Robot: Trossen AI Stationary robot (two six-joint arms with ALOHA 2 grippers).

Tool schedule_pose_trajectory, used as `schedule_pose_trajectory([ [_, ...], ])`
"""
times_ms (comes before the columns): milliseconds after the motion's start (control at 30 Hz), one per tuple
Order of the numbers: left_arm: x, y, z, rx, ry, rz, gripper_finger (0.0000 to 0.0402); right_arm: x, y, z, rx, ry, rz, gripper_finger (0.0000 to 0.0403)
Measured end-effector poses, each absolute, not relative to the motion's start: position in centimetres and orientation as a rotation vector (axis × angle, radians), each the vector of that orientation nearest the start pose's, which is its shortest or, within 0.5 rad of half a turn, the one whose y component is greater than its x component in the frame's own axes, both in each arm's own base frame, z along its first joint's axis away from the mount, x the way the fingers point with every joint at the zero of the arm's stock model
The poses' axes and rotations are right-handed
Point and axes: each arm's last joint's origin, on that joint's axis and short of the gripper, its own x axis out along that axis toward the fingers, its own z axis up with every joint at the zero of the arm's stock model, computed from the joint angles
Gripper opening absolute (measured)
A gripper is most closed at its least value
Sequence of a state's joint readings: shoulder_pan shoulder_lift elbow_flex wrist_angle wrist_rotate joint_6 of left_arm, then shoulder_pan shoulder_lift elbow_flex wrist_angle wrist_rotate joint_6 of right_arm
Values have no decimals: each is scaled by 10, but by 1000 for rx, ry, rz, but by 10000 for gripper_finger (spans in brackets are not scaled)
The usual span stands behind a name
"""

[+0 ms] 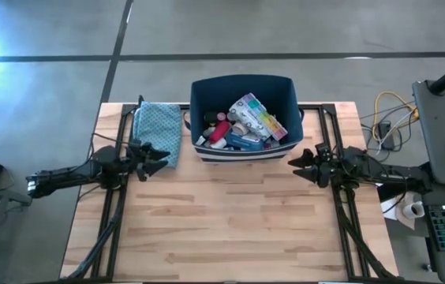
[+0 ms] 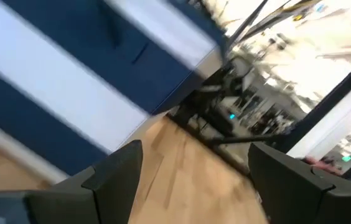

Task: Pick & place medical supplies in basket/bin
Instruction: Return to Home Position

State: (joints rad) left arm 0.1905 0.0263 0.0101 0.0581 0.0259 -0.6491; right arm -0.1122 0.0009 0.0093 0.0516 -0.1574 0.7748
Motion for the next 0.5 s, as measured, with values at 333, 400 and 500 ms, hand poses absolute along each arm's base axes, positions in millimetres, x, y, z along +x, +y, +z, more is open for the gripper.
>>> schedule_pose_trajectory([
  [333, 101, 19, 163, -653, -6, 177, 272, 97, -6, 171, 767, -34, 65, 309],
  [400, 102, 19, 161, -655, 9, 182, 272, 97, -6, 171, 767, -30, 64, 306],
  [500, 103, 19, 159, -658, 37, 191, 272, 98, -6, 170, 769, -22, 61, 304],
])
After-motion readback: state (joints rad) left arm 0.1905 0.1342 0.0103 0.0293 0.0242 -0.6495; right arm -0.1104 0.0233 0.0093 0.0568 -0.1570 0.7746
